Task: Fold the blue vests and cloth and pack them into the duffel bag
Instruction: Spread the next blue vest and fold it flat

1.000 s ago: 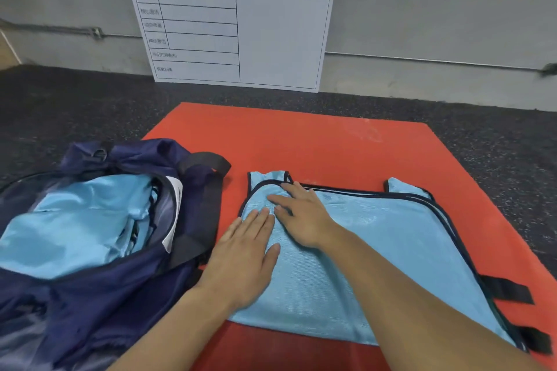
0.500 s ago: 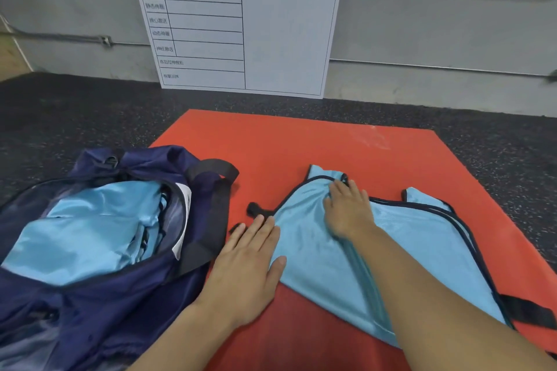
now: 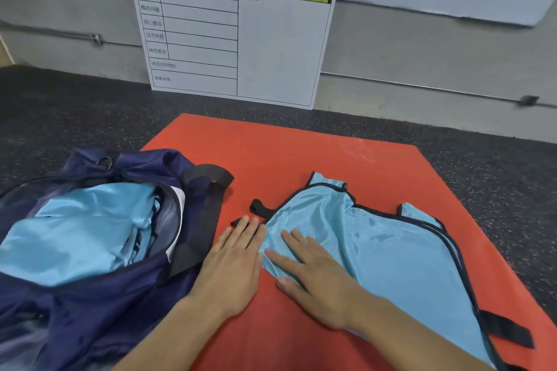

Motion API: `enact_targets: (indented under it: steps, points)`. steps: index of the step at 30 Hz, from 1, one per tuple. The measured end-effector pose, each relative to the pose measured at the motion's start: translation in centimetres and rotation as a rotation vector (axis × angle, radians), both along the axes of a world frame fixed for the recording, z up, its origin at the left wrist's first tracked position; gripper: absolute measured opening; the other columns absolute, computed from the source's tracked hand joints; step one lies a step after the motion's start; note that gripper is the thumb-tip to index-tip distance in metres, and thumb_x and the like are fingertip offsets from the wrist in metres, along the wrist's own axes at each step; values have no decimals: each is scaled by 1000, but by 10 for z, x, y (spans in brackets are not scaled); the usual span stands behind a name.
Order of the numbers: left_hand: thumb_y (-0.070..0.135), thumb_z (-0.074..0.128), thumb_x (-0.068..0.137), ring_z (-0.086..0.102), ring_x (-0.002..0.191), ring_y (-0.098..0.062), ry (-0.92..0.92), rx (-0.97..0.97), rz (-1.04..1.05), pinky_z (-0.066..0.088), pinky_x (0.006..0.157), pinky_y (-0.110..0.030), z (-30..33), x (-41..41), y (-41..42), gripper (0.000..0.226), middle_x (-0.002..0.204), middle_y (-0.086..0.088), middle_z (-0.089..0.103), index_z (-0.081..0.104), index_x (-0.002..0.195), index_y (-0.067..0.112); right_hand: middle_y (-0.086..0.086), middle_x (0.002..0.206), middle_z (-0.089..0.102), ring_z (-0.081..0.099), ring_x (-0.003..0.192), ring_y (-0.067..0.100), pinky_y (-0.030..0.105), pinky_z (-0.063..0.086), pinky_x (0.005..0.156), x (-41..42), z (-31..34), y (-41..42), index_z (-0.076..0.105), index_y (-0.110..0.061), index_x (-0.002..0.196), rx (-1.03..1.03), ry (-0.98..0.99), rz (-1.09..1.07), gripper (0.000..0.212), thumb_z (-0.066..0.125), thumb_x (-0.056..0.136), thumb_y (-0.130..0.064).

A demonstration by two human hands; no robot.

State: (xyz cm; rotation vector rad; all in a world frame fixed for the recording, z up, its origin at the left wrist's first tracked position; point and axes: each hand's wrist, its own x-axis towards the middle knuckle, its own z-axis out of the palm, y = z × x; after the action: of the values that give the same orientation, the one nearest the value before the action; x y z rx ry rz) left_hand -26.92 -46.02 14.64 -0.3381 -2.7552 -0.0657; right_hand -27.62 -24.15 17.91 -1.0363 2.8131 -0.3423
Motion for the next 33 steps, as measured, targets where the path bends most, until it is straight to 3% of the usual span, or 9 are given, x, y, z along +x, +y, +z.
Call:
enact_targets:
  steps: [5,9,12,16,19,20,24,29,33]
  points:
    - [26,53,87,44,143,-20,-6,29,13,32,120,-34,3,-1,-5,59,152,-3,50,54,145,13,-20,167,-16,-26,150,-1,29,-16,124,30,7,11,8,-60,155,57,-40,85,50,23,109,-50]
    - [22,53,86,41,145,-22,-6,86,-5,36,114,-39,13,0,0,62,155,-5,46,50,147,10,-25,166,-14,-25,149,-5,33,-12,124,34,7,-6,3,-43,161,87,-38,52,65,-1,98,-57]
    - [23,53,86,45,142,-21,29,103,-6,40,112,-39,20,3,4,59,152,-5,50,55,143,9,-21,168,-13,-26,148,-5,34,-11,125,30,4,-24,-3,-35,163,76,-17,-2,72,-5,95,-59]
    - [25,41,91,46,142,-20,53,120,-10,45,110,-41,25,7,2,56,152,-6,49,55,143,9,-14,170,-10,-19,153,3,39,-7,127,10,-4,-52,-3,-29,163,49,18,-98,60,6,107,-50]
    - [27,36,93,46,141,-20,59,142,9,46,109,-43,28,9,-4,57,152,-6,50,55,143,8,-8,171,-4,-9,157,13,45,3,128,-24,-7,-72,0,-25,164,22,60,-212,75,-10,99,-60]
    - [28,34,94,45,142,-20,60,149,15,44,111,-43,28,9,-7,57,152,-6,49,54,144,8,-6,171,-3,-7,158,16,46,3,128,-38,-5,-77,2,-24,164,13,65,-265,74,-7,100,-59]
    - [29,31,96,40,145,-20,37,146,28,38,115,-42,23,10,-17,58,156,-6,44,49,148,9,-1,171,-7,-10,157,23,43,-3,127,-72,12,-82,4,-37,163,-7,50,-351,56,17,109,-46]
    - [31,33,94,46,141,-18,-56,109,19,42,113,-42,19,16,-18,58,152,-4,50,55,144,11,4,171,-9,-12,157,24,39,-8,125,-28,11,-48,7,-48,160,86,57,-255,71,-8,94,-70]
    - [33,36,91,53,135,-16,-117,98,-24,46,108,-38,19,24,-13,57,146,-3,56,61,138,12,-3,171,-11,-18,156,17,33,-15,123,24,6,-19,2,-48,159,142,23,-238,76,-8,86,-66]
